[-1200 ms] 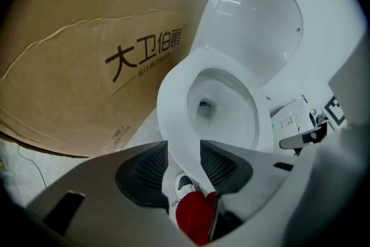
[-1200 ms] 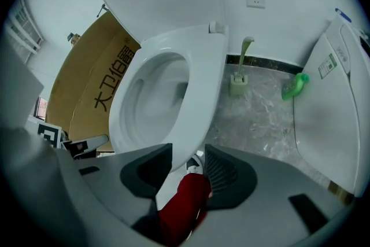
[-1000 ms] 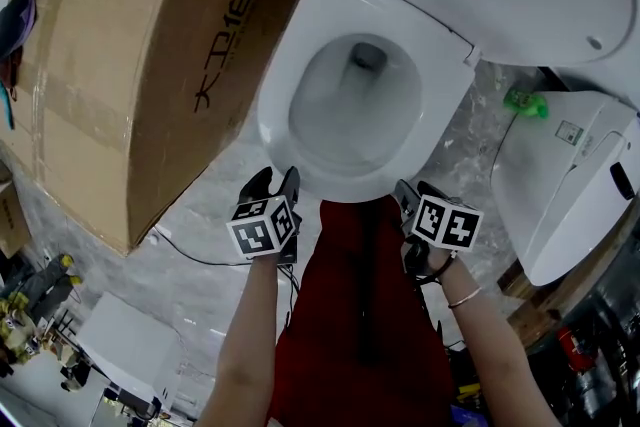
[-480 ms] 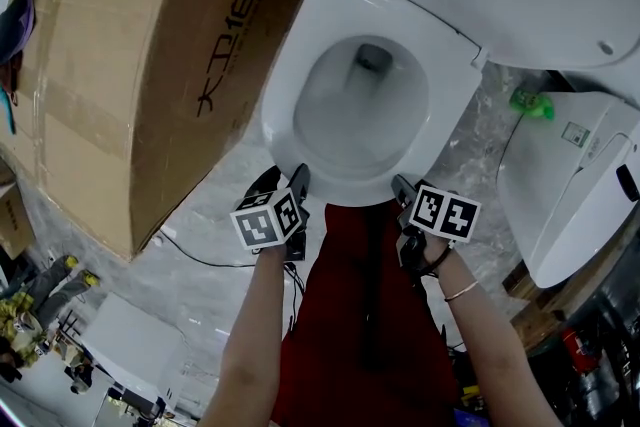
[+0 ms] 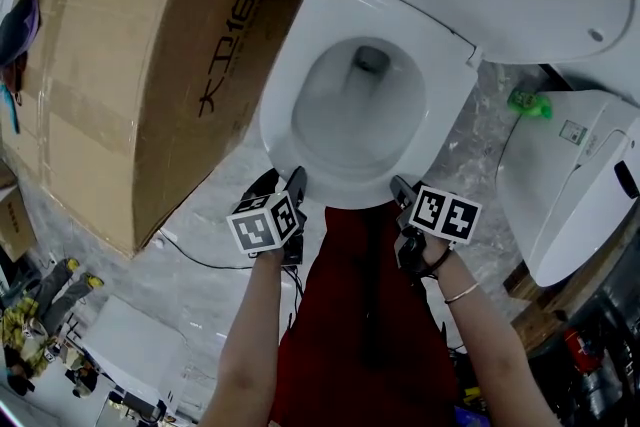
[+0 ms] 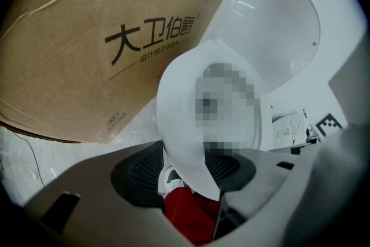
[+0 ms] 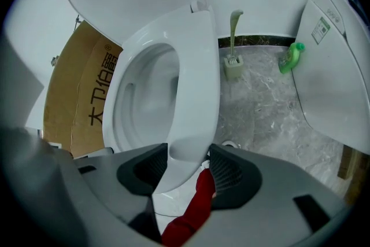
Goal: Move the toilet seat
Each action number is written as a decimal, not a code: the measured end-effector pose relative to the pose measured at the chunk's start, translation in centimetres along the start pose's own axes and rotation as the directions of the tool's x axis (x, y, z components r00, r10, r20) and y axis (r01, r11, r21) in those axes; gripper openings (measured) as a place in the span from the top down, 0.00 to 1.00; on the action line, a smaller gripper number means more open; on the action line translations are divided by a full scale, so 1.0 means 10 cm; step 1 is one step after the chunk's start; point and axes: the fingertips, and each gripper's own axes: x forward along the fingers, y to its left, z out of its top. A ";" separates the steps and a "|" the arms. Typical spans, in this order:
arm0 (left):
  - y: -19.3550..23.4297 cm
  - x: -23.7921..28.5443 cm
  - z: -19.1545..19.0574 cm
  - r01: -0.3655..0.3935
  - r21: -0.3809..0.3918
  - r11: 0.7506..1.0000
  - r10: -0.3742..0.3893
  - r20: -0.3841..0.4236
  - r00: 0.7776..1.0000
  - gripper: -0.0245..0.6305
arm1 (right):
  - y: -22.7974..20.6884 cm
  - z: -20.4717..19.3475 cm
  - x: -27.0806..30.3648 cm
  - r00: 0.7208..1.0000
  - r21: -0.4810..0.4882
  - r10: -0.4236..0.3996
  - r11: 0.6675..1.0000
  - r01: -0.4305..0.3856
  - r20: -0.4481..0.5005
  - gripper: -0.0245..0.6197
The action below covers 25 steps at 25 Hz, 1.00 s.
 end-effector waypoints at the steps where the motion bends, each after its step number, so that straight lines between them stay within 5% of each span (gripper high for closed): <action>1: -0.02 -0.05 0.01 0.001 0.005 1.000 -0.001 0.007 1.000 0.63 | 0.02 0.00 -0.04 1.000 0.011 0.006 1.000 -0.006 0.005 0.62; 25: -0.86 -1.56 0.71 0.043 0.123 0.991 -0.068 0.205 0.977 0.63 | 0.47 0.27 -1.38 0.980 0.106 0.153 0.980 -0.167 0.128 0.62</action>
